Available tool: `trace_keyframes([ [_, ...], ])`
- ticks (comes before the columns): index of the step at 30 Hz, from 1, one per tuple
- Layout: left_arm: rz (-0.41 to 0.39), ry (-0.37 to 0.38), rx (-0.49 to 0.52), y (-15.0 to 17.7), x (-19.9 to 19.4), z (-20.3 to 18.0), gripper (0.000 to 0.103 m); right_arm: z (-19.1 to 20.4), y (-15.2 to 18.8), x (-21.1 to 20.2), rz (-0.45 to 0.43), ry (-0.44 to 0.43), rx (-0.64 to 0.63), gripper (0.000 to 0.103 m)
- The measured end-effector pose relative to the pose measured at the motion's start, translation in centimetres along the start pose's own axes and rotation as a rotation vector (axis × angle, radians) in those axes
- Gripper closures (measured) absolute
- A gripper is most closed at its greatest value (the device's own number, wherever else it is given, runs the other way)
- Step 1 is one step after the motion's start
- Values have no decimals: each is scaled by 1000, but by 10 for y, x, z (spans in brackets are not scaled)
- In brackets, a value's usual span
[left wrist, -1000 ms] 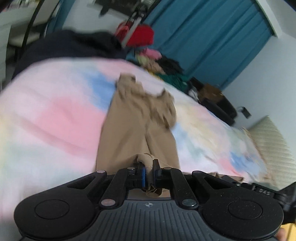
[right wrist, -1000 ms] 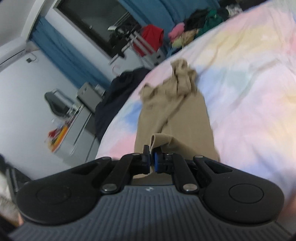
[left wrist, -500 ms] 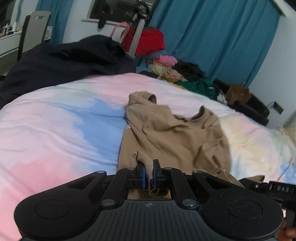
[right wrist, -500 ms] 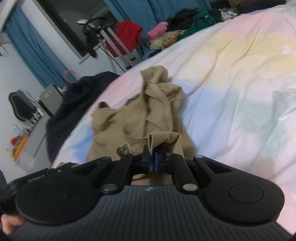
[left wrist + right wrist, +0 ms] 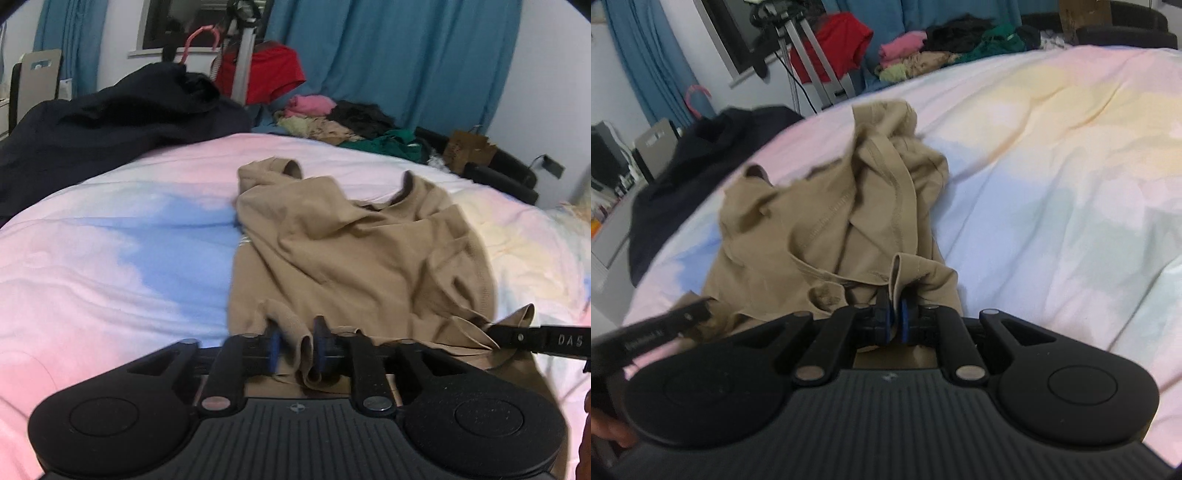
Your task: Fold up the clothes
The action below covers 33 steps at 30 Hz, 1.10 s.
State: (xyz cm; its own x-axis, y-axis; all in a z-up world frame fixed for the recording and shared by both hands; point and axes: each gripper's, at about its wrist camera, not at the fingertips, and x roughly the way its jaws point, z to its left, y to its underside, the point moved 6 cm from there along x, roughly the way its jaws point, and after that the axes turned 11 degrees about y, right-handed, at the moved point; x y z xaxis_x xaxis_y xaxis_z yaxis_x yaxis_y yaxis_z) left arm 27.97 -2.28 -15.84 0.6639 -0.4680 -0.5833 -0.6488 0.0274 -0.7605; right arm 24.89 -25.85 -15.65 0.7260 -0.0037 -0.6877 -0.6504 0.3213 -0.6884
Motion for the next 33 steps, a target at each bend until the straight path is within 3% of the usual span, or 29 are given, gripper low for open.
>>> trace_keyframes([
  [2, -38, -7, 29, -2, -17, -12, 51, 2, -5, -20, -58, 14, -32, 89],
  [3, -60, -11, 45, -3, -26, -19, 43, 3, -7, -30, -92, 25, -51, 79],
  [4, -84, -12, 59, -4, -35, -26, 38, 4, -9, -40, -123, 33, -67, 55],
  [5, -105, -13, 72, -4, -44, -33, 28, 4, -10, -50, -151, 31, -78, 39],
  [6, -125, -15, 88, -4, -54, -40, 19, 5, -11, -61, -176, 20, -81, 10],
  [7, -142, -15, 99, -4, -63, -46, 17, 5, -10, -70, -199, 11, -82, 0],
  [11, -162, 16, 77, 7, -95, -62, 13, 4, -4, -108, -268, 9, -103, 0],
  [14, -93, 59, -2, 25, -107, -65, 13, 0, 3, -126, -290, 23, -100, 0],
  [19, 48, 158, -245, 62, -114, -58, 14, -6, 9, -142, -291, 22, -54, 0],
  [22, 89, 241, -419, 84, -112, -49, 14, -10, 15, -140, -262, 16, -18, 0],
  [27, 200, 292, -610, 112, -87, -35, 15, -12, 21, -129, -188, -13, 38, 0],
  [30, 176, 293, -693, 117, -70, -21, 16, -13, 25, -123, -144, -48, 82, 0],
  [33, 70, 306, -791, 109, -69, -6, 23, -15, 29, -117, -95, -84, 127, 0],
])
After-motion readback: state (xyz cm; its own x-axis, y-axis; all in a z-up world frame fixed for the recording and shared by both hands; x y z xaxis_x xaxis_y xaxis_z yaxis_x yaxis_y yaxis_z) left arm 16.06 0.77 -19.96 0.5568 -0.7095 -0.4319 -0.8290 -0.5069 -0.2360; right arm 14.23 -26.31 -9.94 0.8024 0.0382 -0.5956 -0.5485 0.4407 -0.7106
